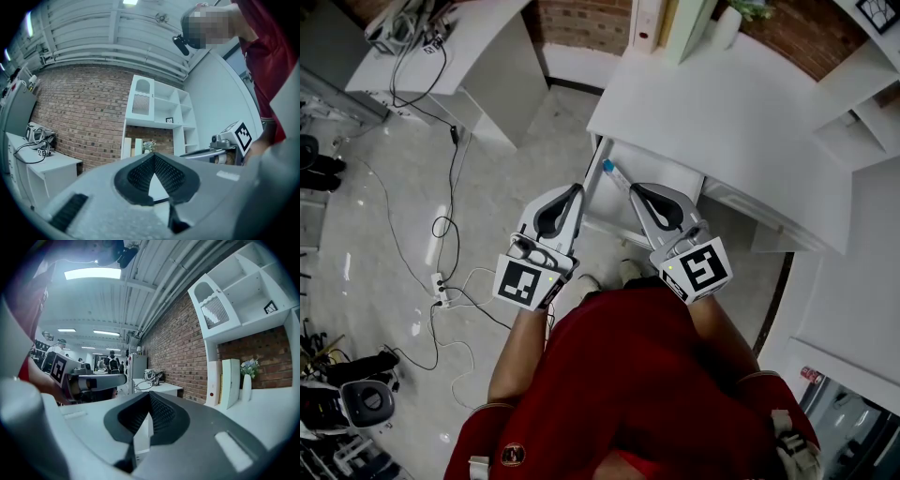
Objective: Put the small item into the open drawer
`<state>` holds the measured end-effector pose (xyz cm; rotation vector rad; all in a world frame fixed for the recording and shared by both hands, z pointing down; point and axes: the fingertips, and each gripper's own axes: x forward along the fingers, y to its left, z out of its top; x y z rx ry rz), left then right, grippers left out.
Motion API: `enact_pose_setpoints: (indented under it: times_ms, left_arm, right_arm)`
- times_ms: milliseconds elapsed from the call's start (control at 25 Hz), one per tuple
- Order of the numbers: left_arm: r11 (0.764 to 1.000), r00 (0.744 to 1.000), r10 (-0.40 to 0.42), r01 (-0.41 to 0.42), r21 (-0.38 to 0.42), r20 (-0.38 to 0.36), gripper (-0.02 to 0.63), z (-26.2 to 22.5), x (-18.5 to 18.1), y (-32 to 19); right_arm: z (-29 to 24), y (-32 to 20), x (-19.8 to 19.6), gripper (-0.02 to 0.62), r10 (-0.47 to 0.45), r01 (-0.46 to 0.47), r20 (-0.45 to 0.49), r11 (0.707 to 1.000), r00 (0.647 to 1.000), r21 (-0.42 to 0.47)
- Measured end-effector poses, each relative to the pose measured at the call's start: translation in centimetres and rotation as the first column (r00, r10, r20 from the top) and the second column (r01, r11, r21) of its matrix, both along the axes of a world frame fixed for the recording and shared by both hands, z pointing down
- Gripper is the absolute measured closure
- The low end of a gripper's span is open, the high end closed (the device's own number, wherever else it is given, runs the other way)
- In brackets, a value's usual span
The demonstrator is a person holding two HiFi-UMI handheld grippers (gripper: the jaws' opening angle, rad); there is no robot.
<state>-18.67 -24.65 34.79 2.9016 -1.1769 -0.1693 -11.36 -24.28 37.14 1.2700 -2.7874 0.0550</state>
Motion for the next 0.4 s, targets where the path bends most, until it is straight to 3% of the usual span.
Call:
enact_pose_setpoints:
  times_ms: [400]
  left_arm:
    - [1.000, 1.000, 0.005, -0.005, -0.001, 0.010, 0.606, 0.08, 0.17, -0.40]
  right_arm:
    - [-0.01, -0.34, 0.07, 0.584, -0.003, 0.003, -0.005, 1.000, 1.000, 0.005]
